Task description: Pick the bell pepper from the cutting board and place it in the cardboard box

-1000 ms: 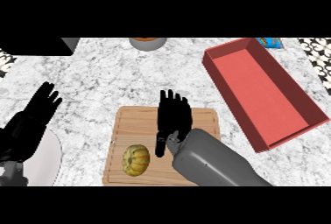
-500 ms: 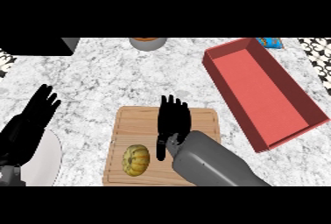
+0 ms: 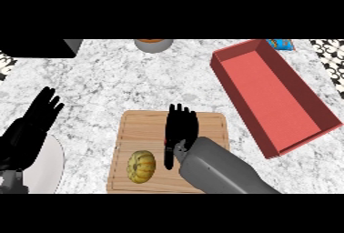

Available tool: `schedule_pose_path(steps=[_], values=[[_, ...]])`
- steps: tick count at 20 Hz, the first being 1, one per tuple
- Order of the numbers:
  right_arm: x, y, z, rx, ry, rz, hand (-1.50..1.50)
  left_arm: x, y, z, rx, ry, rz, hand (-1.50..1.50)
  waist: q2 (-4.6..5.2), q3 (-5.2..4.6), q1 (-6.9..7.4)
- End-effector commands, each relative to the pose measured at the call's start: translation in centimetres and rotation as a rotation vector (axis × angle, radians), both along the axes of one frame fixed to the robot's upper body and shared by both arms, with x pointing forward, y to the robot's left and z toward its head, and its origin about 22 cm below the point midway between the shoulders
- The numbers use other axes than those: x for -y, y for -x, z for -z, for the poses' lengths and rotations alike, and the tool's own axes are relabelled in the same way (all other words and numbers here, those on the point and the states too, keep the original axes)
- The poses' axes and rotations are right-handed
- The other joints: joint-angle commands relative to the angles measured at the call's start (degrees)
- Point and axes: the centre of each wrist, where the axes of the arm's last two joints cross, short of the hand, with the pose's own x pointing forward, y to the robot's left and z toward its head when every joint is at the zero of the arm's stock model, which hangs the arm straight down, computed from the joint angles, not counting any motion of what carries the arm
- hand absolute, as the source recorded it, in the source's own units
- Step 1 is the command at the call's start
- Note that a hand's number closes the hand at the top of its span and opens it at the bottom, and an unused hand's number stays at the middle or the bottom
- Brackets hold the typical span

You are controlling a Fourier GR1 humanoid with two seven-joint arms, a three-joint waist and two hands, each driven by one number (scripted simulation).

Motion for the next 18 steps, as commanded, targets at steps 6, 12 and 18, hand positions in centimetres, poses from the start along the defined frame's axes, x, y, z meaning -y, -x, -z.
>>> schedule_pose_path(steps=[6,12,18], values=[[-0.7,-0.6,0.2,-0.032,0.076,0.098,-1.5,0.1,-1.6,0.2,0.0,-0.01,0.01,0.0,0.1,-0.01,-0.27],[-1.1,0.7,1.6,0.084,0.045,0.032,1.5,-1.2,-0.4,0.0,0.002,-0.005,-0.004,0.0,0.08,0.01,0.28],[0.8,-2.1,1.9,0.09,0.04,0.009,1.5,-0.2,-0.7,0.2,-0.004,0.002,-0.003,0.0,0.05,0.01,-0.24]])
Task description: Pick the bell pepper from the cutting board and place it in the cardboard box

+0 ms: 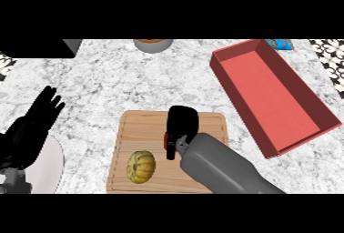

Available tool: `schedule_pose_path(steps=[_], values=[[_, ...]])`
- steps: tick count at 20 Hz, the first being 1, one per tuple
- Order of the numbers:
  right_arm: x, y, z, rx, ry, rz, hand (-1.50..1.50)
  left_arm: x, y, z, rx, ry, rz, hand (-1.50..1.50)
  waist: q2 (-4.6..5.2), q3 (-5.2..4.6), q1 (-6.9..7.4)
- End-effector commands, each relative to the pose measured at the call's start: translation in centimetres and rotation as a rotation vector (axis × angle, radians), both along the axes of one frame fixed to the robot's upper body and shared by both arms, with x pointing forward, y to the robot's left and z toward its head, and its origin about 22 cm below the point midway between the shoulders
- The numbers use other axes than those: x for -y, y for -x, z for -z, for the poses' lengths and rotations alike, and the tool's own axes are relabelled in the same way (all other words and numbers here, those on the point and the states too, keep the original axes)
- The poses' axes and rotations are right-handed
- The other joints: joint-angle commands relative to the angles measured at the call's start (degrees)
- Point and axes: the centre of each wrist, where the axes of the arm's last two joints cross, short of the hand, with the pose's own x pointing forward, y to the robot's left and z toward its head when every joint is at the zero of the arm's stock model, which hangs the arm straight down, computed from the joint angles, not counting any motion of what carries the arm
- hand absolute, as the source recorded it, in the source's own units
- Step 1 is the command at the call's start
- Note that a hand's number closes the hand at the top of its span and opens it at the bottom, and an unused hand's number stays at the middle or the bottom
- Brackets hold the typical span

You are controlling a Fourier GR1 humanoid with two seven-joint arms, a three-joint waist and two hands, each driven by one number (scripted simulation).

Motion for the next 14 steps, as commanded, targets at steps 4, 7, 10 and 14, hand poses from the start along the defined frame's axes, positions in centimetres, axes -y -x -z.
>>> schedule_pose_path(steps=[4,7,10,14], values=[[0.3,-2.9,-0.8,0.037,-0.001,0.05,1.5,0.0,-2.2,0.9,0.007,-0.002,0.002,0.0,0.37,-0.01,0.17],[2.7,-6.7,-0.5,0.036,-0.044,0.058,1.5,-0.5,0.4,-0.3,0.014,-0.008,0.022,0.0,0.49,0.02,1.14],[2.8,-7.9,-0.7,0.081,-0.018,0.091,1.5,0.7,-0.2,0.1,0.0,0.0,0.021,0.0,0.58,0.02,1.66],[2.5,-8.2,-2.8,0.173,0.024,0.086,1.5,-0.3,0.2,0.0,0.014,0.006,0.013,0.0,0.05,0.0,0.02]])
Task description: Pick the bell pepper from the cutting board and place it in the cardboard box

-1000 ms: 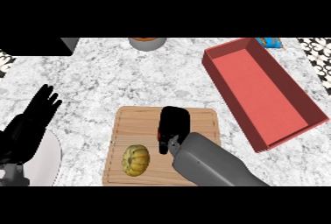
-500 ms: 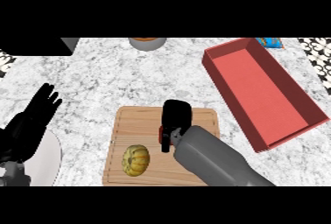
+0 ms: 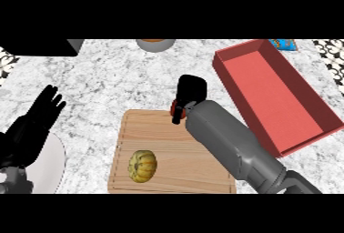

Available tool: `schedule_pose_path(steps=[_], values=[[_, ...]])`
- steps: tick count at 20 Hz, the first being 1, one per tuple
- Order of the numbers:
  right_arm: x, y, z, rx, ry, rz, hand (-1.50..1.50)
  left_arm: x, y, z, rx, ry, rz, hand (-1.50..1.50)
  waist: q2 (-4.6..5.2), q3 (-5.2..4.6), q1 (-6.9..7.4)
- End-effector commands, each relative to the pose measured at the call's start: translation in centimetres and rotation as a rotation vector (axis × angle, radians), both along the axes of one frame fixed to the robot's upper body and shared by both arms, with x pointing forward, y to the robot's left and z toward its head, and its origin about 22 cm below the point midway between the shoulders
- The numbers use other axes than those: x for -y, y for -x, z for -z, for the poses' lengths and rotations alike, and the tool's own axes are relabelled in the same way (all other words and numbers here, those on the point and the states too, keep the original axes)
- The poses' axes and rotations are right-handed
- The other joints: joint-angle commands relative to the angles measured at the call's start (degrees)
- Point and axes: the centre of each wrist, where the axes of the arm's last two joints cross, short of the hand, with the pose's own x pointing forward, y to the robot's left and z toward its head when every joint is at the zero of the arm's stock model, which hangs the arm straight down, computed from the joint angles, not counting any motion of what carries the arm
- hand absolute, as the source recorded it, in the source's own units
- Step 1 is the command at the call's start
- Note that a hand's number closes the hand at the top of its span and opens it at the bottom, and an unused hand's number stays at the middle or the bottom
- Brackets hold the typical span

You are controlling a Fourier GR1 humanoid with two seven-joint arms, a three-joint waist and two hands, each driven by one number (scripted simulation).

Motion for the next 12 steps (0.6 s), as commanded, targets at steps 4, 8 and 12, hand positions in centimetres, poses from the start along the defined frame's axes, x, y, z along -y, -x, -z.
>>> schedule_pose_path(steps=[4,8,12], values=[[-2.2,-0.7,-4.5,0.201,-0.007,-0.002,1.5,0.7,1.2,-0.5,-0.016,0.011,-0.003,0.0,-0.37,0.01,-0.42],[-4.5,1.4,-7.2,0.345,-0.011,-0.05,1.5,-0.1,0.1,-1.1,-0.007,0.003,-0.031,0.0,-0.74,0.01,-1.95],[-6.3,1.2,-14.0,0.497,-0.013,0.015,1.5,-0.6,1.3,-0.7,-0.007,0.007,-0.036,0.0,-0.76,-0.01,-1.38]])
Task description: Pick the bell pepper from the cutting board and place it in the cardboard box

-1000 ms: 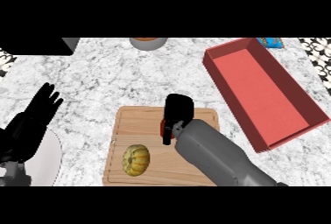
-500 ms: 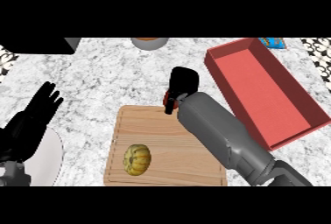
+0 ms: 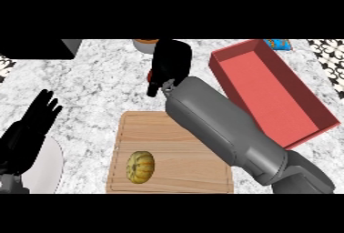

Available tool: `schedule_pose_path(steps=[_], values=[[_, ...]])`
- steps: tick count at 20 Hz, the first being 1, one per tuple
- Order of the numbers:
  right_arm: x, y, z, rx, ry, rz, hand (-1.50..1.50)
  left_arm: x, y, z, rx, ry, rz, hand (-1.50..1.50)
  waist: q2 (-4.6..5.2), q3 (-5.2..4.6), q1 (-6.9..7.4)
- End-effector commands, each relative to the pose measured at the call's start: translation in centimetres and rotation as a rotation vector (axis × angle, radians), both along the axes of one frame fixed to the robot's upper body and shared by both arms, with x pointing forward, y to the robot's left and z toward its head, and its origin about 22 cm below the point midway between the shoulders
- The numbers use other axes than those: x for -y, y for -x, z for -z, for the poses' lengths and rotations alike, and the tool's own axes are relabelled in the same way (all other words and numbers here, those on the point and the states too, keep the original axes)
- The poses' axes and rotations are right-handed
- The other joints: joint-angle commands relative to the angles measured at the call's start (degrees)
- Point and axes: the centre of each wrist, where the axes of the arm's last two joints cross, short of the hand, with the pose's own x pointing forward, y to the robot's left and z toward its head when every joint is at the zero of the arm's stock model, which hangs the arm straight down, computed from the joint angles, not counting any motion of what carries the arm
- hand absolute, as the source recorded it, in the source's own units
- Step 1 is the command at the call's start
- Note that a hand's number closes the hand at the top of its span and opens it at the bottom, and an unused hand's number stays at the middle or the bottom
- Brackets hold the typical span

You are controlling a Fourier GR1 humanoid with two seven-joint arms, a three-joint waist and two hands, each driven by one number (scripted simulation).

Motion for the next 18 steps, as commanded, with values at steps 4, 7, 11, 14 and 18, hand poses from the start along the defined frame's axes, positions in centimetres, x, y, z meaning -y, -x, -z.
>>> schedule_pose_path(steps=[4,7,11,14,18], values=[[0.7,0.0,-7.6,0.231,-0.013,0.176,1.5,0.5,0.0,-0.3,-0.017,0.005,0.007,0.0,-0.25,0.03,-1.02],[1.2,0.0,-9.9,0.276,-0.037,0.25,1.5,0.0,-0.2,-0.6,-0.01,0.0,-0.001,0.0,-0.23,0.02,-0.94],[4.4,-1.0,-10.5,0.308,-0.032,0.331,1.5,1.5,-0.6,-0.4,-0.022,0.011,-0.021,0.0,-0.26,0.08,-1.47],[7.1,-1.3,-11.0,0.306,-0.019,0.369,1.5,0.2,0.8,1.2,-0.01,0.0,-0.01,0.0,-0.18,0.02,-1.08],[9.3,-2.1,-9.8,0.256,0.063,0.374,1.5,-0.1,0.1,0.5,0.004,-0.002,-0.01,0.0,0.06,0.0,-0.65]])
